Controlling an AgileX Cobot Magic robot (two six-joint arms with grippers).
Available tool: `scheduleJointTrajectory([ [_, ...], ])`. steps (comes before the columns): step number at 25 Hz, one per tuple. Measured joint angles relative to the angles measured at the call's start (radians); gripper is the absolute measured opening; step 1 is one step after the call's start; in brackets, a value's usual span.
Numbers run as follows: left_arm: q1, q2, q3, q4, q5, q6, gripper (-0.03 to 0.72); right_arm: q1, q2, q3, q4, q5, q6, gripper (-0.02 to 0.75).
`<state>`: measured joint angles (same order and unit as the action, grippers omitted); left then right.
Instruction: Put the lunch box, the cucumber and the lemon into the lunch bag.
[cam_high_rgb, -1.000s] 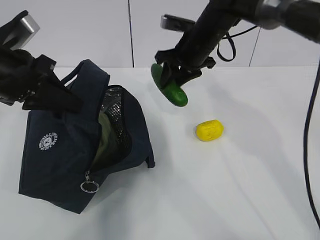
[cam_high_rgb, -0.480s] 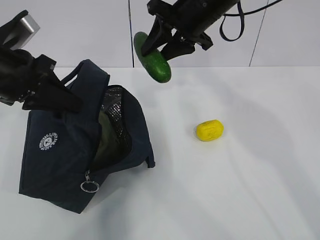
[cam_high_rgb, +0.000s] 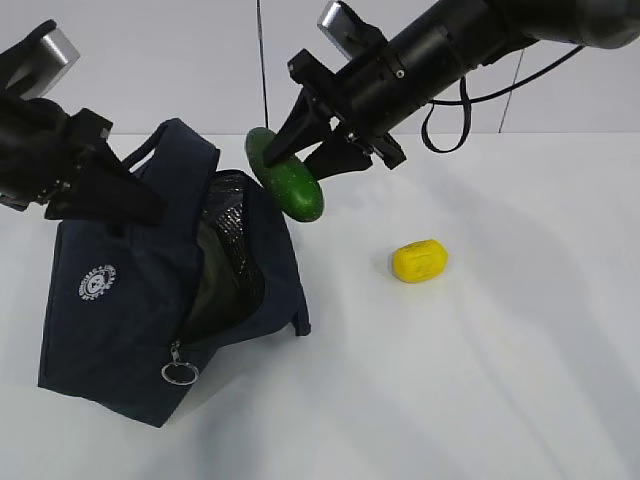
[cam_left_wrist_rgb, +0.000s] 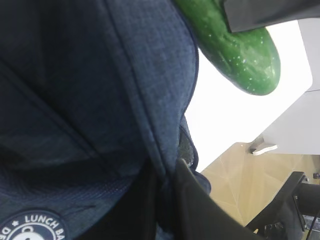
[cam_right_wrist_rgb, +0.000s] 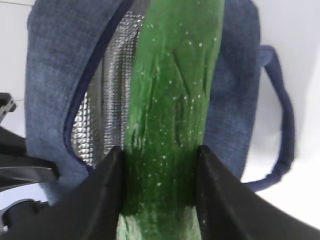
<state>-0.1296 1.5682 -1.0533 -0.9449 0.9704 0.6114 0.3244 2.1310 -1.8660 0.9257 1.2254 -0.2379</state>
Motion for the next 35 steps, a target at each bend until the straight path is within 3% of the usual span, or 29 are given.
scheduleJointTrajectory([
  [16, 0.002, 0.0, 0.0, -0.112, 0.0, 0.02, 0.017, 0.068, 0.061, 0.002, 0.065, -0.008, -0.02, 0.315],
  [30, 0.002, 0.0, 0.0, -0.162, 0.011, 0.022, 0.017, 0.087, 0.146, 0.002, 0.276, -0.015, -0.18, 0.315],
  [35, 0.002, 0.0, 0.0, -0.172, 0.026, 0.024, 0.017, 0.087, 0.157, 0.002, 0.309, -0.02, -0.255, 0.405],
])
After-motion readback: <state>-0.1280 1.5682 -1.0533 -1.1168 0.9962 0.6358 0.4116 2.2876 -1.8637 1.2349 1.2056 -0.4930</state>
